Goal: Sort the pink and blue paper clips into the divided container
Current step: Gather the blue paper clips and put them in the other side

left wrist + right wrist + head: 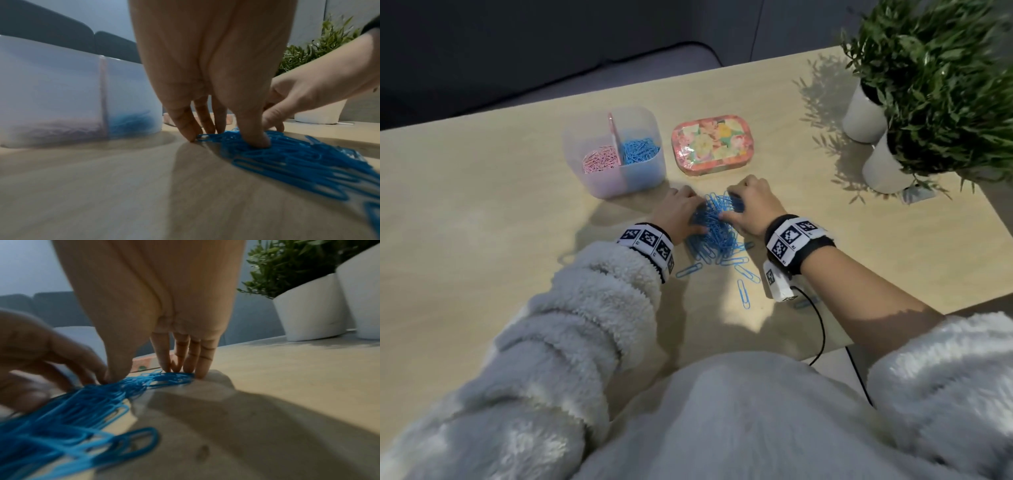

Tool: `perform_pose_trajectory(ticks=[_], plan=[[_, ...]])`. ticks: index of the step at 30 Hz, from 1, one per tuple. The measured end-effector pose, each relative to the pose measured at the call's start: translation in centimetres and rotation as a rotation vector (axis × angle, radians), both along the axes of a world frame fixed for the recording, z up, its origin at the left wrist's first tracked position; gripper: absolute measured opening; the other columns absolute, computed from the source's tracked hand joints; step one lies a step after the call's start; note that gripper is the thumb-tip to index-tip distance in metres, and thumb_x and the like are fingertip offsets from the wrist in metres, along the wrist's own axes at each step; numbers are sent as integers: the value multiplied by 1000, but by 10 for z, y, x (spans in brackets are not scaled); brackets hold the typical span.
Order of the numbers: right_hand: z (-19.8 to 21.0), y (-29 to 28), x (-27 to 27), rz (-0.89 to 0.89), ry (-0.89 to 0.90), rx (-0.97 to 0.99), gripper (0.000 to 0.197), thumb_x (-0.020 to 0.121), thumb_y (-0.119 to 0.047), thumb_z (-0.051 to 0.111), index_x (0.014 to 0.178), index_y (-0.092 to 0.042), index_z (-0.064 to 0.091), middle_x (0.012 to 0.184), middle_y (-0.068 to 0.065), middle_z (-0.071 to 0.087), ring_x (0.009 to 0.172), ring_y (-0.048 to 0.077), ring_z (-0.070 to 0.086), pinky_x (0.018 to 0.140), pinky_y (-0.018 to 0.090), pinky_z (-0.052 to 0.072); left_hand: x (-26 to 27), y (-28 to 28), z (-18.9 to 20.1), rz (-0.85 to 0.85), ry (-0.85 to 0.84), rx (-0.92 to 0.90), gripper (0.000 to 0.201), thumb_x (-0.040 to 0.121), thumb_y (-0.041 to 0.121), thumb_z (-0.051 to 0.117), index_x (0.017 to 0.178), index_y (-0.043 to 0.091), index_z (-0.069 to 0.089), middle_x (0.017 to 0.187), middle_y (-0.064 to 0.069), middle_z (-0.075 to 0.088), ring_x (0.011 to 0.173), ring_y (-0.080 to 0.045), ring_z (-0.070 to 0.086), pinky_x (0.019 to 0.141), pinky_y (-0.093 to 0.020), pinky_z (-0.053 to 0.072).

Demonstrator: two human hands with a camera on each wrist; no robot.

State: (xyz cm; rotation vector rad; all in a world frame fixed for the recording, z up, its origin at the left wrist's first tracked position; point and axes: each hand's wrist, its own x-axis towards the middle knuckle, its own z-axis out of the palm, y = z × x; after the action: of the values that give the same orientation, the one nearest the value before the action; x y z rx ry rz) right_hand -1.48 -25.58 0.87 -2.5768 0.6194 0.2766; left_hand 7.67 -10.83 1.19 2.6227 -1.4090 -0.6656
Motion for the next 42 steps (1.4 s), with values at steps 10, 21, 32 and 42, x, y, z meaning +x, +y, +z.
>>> perform_pose_trajectory(ticks=[10,21,32,42], plan=[[-8,20,-6,94,-21,-1,26,86,-13,59,111,-8,59,112,17,56,109,35,49,91,44,45,-5,3,-2,39,66,-105,30,85,9,58,115,7,59,115,-17,56,106,-33,54,86,-36,40],[11,0,-3,57,-61,142,19,85,-1,54,103,-3,58,103,19,65,82,21,51,80,32,42,-6,24,-3,107,80,-128,25,86,5,55,109,1,62,111,-21,58,103,-35,55,87,-40,40],[94,16,114,19,-102,329,14,84,-2,60,71,-7,59,61,3,51,51,11,54,47,17,48,-14,47,4,323,219,-177,21,85,8,60,105,2,61,109,-17,65,101,-32,59,86,-35,44],[89,42,169,-32,-41,392,33,86,-12,54,118,-1,58,105,14,64,65,13,59,41,14,49,-1,61,32,484,243,-381,18,85,8,61,101,-1,62,102,-17,66,90,-27,59,80,-31,43]])
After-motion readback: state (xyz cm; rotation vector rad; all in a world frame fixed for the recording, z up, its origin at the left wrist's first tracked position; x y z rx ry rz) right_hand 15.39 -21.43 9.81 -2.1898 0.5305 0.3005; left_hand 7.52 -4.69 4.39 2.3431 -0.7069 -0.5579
